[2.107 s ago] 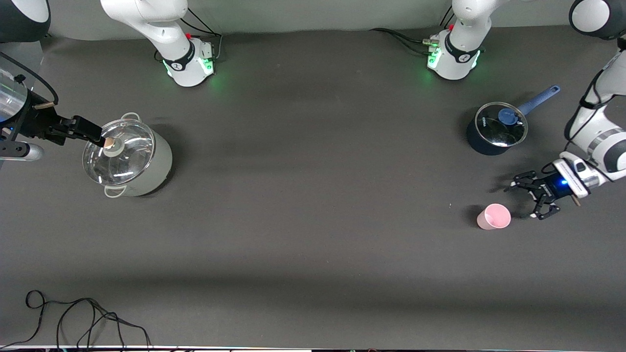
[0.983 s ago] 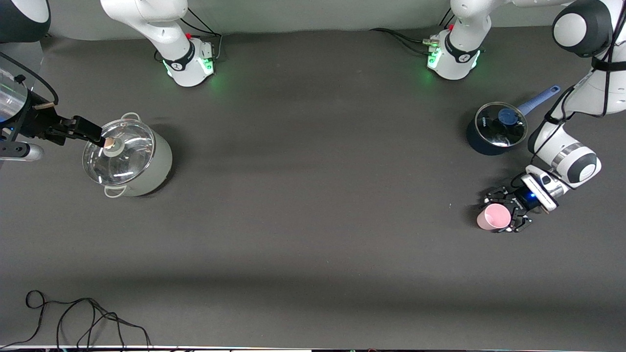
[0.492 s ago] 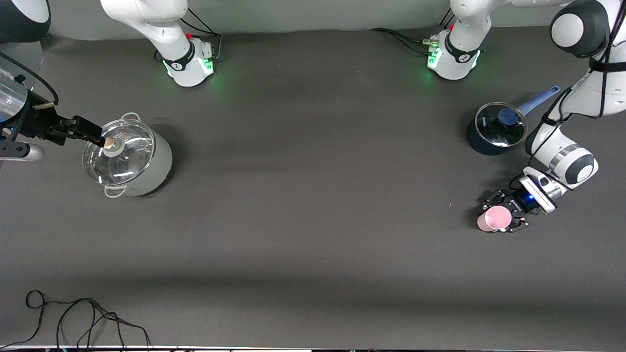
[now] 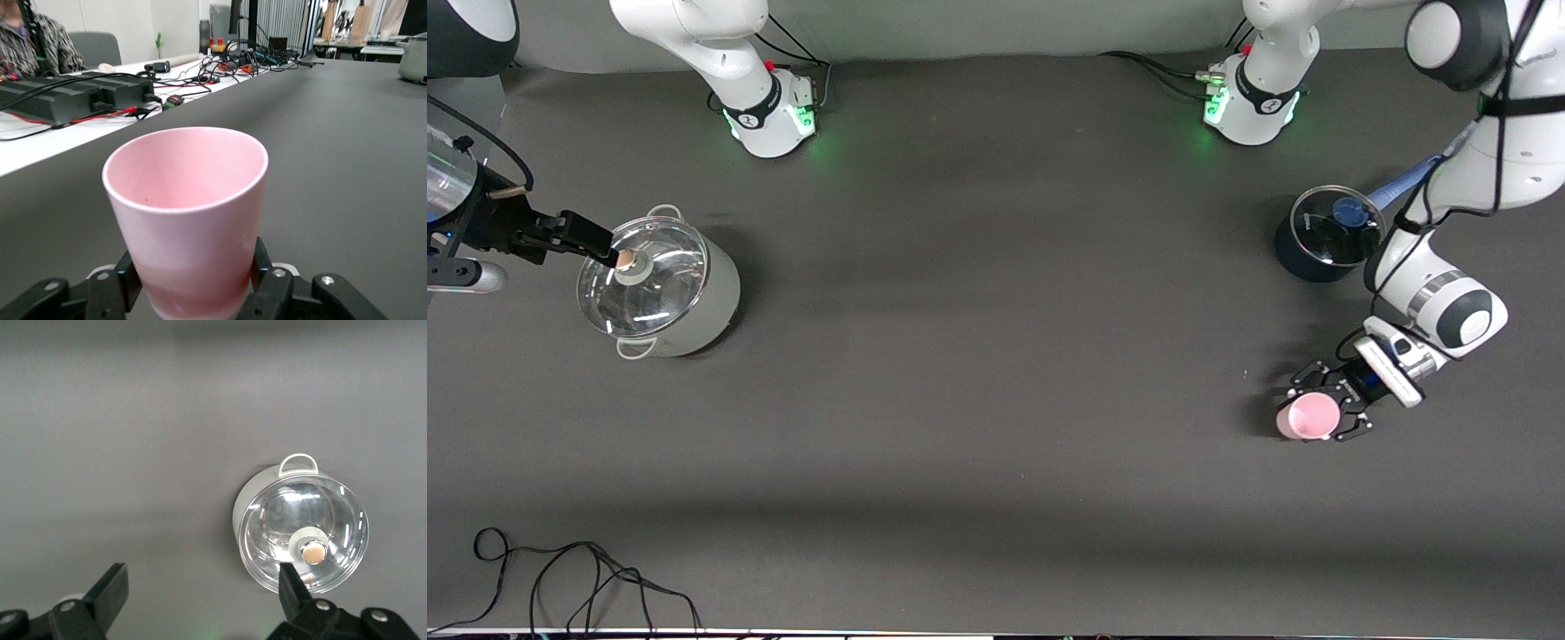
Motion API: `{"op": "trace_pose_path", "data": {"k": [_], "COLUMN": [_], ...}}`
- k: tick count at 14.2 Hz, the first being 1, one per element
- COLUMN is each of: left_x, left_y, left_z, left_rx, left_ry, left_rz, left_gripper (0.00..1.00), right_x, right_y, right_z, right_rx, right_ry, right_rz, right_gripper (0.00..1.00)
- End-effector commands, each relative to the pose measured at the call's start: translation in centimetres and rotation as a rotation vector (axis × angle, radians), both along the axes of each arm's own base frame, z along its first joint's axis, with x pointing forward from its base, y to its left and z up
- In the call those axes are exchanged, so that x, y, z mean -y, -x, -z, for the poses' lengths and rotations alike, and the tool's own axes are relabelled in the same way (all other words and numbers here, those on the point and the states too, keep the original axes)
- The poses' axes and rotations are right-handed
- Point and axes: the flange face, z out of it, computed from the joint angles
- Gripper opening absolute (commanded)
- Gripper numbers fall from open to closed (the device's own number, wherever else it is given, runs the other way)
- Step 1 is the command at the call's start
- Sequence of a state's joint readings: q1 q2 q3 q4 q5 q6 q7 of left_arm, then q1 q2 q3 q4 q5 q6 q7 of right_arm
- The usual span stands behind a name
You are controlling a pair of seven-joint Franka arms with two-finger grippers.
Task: Transfer pink cup from left to right arm
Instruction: 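Lift the pink cup with the left gripper while the right gripper approaches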
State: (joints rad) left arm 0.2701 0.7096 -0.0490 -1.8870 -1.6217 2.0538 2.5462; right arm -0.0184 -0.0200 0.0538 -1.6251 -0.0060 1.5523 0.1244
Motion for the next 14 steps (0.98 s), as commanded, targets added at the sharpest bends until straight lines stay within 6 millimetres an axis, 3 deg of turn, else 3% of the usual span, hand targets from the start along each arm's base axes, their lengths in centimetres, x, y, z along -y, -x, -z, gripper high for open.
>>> {"op": "trace_pose_path", "data": {"k": [1,4,6,10,14], "left_x": [5.5,12.6,18.7,31.7,39.5], "left_y": [1.1,2.4,3.8,7.9,11.3], "left_z": [-5.5,-10.3,-13.9,-19.1,-25.0], "left_rx": [-0.057,-0.082,-0.100,-0.147,-0.152], "left_ry": [-0.010,0.042,0.058,0.067,0.063], "left_rz": [-0.035,-0.031,-0.068,-0.120,-0.135], "left_gripper": [0.56,0.56,0.56,0.56,0.57], "right_x": [-0.2,-0.2,-0.2,0.0,-0.3], "right_y": [-0.1,-0.1,-0.1,0.0,0.2], "right_z": [-0.3,-0.3,-0.3,-0.3,-0.5], "right_rx": [0.003,0.003,0.002,-0.001,-0.010], "right_ry": [-0.010,-0.010,-0.009,-0.009,-0.051], "right_rz": [0.014,0.017,0.028,0.036,0.123], "right_gripper": [1.00,1.00,1.00,1.00,1.00]}}
